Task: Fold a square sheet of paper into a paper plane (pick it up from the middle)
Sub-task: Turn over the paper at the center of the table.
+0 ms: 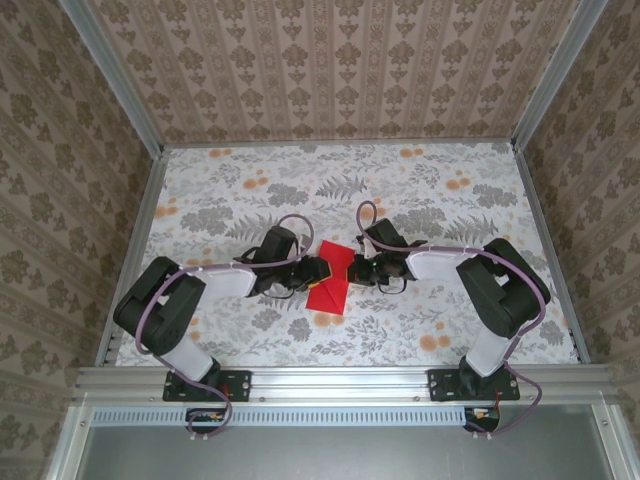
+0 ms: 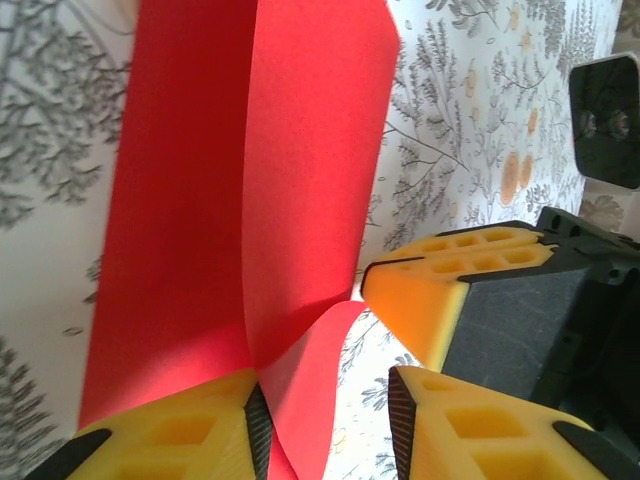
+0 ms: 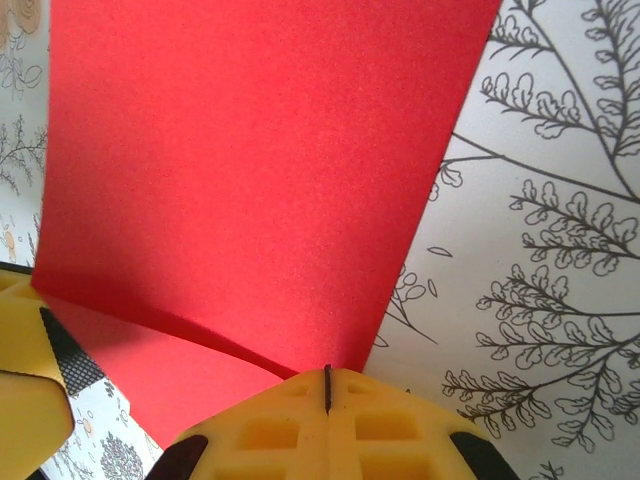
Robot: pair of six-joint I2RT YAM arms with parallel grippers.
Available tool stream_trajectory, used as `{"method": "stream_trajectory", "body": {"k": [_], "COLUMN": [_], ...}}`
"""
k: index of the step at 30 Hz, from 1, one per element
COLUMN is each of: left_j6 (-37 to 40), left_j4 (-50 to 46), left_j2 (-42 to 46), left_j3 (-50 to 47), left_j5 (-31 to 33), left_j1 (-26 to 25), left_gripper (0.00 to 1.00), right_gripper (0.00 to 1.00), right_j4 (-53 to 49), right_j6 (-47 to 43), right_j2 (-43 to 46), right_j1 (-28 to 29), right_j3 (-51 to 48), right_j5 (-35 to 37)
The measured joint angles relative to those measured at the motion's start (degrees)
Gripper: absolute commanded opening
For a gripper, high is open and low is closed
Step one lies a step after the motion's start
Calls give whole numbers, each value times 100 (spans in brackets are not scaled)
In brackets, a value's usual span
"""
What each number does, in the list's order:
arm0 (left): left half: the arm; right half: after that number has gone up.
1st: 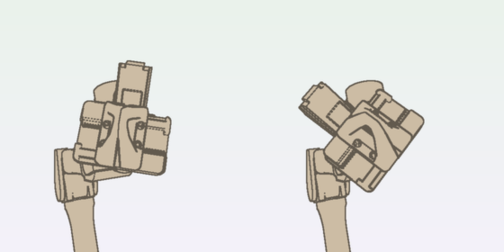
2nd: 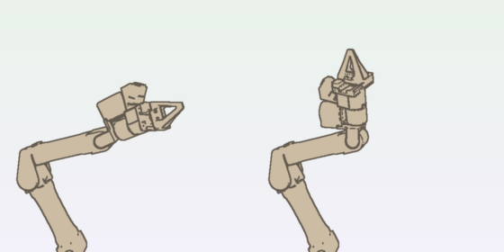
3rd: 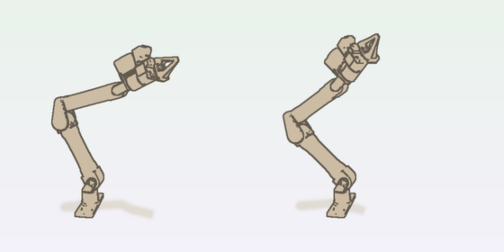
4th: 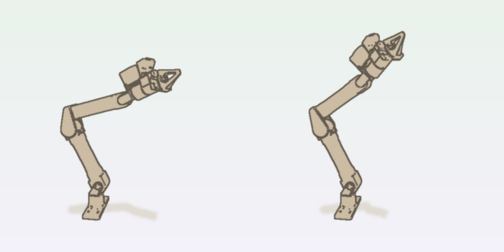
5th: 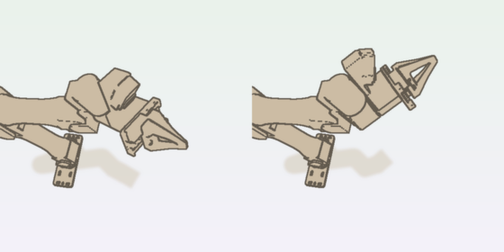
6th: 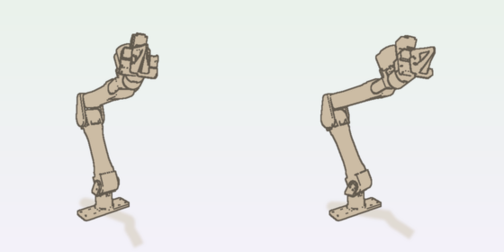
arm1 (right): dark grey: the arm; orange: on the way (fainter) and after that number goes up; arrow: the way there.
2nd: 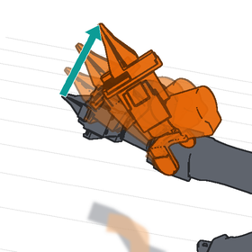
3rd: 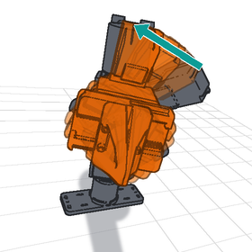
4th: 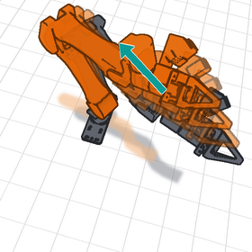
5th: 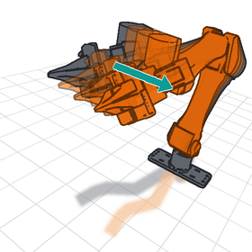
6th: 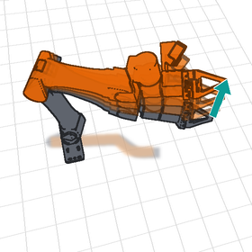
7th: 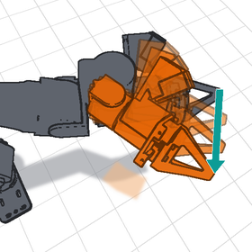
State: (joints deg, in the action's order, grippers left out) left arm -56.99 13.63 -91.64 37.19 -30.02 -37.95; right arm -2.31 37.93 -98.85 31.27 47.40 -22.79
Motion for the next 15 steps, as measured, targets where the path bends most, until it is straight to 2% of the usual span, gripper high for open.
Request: {"method": "stream_trajectory", "body": {"k": [5,7,11,15], "left_j6": [2,9,50,138], "left_j4": [81,114,175,205], "left_j2": [-199,-229,-229,-229], "left_j3": [9,9,9,11], "left_j5": [-33,-48,-87,-107], "left_j1": [0,0,0,-13], "left_gripper": [30,26,16,9], "right_gripper": [6,12,31,43], "right_j4": [0,-2,-35,-118], "right_j6": [2,7,66,46], "right_j2": [0,4,203,684], "right_j1": [-26,-42,-103,-249], "right_j3": [0,0,-72,-184], "right_j5": [2,2,28,151]}}
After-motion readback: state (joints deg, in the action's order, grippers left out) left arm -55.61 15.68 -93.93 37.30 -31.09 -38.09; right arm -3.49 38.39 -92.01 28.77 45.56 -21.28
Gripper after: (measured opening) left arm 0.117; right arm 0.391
